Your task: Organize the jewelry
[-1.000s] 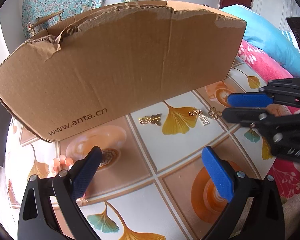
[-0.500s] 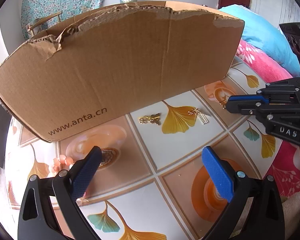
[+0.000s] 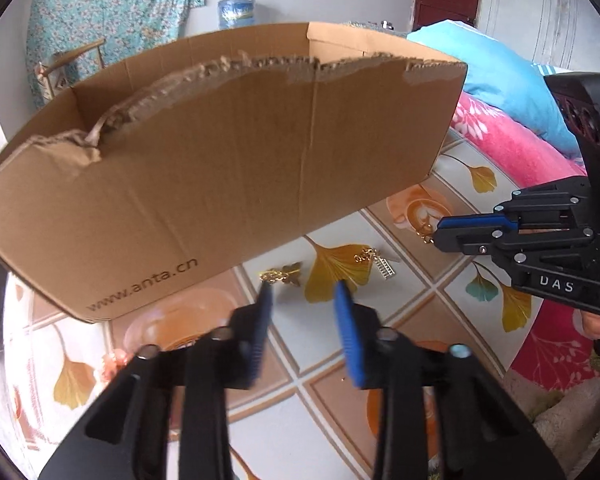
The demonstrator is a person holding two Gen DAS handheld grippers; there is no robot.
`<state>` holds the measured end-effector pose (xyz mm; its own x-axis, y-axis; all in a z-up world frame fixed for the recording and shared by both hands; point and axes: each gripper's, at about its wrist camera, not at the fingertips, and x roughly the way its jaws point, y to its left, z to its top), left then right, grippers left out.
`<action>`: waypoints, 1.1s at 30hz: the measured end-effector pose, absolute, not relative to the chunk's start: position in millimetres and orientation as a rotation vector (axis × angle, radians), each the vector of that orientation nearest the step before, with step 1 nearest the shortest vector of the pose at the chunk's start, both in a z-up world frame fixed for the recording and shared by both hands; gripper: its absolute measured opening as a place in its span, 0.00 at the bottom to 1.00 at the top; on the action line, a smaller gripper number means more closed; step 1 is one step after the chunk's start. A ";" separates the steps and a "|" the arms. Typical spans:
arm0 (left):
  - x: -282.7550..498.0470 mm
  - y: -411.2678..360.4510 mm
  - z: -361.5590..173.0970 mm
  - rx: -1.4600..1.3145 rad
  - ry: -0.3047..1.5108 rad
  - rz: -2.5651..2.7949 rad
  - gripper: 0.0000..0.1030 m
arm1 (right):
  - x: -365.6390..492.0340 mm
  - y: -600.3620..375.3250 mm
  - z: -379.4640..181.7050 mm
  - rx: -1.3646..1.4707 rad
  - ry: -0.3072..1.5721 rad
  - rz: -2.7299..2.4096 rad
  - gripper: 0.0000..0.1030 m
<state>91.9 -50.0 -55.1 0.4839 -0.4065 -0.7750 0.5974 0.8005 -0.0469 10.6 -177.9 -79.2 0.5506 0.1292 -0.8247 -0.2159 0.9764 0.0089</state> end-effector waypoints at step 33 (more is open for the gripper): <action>89.5 -60.9 -56.5 0.355 0.879 -0.652 0.06 | 5.5 -189.2 -74.6 -0.066 0.957 0.202 0.04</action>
